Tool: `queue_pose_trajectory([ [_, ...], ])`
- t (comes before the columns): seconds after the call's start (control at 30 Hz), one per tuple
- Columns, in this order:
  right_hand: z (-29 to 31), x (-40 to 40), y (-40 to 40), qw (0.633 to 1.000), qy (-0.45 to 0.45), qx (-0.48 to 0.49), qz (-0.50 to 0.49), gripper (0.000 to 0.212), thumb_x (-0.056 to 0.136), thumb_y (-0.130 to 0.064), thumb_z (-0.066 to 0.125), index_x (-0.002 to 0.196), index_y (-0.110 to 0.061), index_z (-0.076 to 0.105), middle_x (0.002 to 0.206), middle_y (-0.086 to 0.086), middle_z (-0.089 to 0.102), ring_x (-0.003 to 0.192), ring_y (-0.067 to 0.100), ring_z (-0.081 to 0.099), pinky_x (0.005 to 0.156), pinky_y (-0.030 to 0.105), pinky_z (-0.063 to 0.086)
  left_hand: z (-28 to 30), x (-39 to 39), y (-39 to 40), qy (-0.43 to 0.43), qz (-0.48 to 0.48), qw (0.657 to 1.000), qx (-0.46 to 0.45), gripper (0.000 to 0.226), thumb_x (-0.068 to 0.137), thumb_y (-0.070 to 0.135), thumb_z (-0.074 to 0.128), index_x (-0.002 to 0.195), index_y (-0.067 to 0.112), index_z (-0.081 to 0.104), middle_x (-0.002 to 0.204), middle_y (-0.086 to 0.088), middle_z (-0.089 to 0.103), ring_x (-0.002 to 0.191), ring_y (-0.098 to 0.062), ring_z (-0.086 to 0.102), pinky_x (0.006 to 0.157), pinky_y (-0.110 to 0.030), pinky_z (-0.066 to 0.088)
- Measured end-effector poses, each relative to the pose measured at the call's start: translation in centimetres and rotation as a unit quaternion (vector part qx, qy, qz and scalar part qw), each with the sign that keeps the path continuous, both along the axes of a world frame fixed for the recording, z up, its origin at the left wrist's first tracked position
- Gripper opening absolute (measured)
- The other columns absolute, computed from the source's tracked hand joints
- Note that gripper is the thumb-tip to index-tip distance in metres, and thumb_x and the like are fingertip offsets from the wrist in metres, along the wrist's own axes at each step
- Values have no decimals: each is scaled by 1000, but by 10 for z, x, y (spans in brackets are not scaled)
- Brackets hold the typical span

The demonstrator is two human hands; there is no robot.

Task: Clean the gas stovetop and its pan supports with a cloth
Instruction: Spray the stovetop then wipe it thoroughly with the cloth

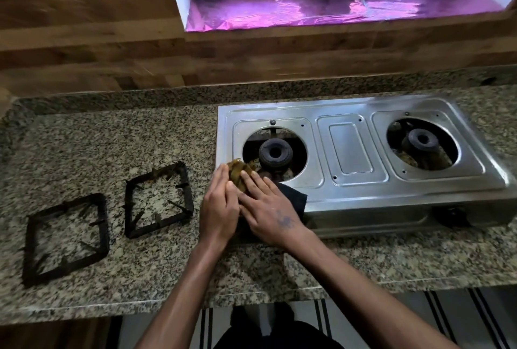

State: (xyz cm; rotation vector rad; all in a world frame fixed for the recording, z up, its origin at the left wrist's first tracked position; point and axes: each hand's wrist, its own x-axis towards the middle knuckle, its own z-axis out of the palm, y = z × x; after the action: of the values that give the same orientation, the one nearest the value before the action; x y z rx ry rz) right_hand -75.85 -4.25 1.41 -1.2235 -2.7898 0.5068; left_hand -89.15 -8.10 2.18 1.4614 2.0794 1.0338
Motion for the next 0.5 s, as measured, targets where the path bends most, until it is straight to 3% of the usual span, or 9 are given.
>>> queue_pose_trajectory([
  [0.2,0,49,2,999,6,12,39,60,98,-55,11,156,-43,18,167,-3,11,155,16,4,126,39,11,-6,-9,-13,21,0,1000,-21,59,98,37,25,151,13,34,159,1,30,145,-6,26,114,-17,19],
  [0.3,-1,74,4,1000,-9,13,25,58,99,-59,12,156,-46,11,167,-7,2,154,12,-6,125,36,5,-6,-9,-17,6,20,1000,-23,58,98,37,26,151,16,35,157,2,32,144,-7,28,116,-22,23],
  [0.5,1,14,16,997,-11,10,80,85,91,-65,48,159,-39,4,168,3,-4,155,21,-6,126,43,5,-3,-10,-23,2,60,998,-19,48,102,28,36,146,10,44,152,-3,42,140,-13,38,114,-25,30],
])
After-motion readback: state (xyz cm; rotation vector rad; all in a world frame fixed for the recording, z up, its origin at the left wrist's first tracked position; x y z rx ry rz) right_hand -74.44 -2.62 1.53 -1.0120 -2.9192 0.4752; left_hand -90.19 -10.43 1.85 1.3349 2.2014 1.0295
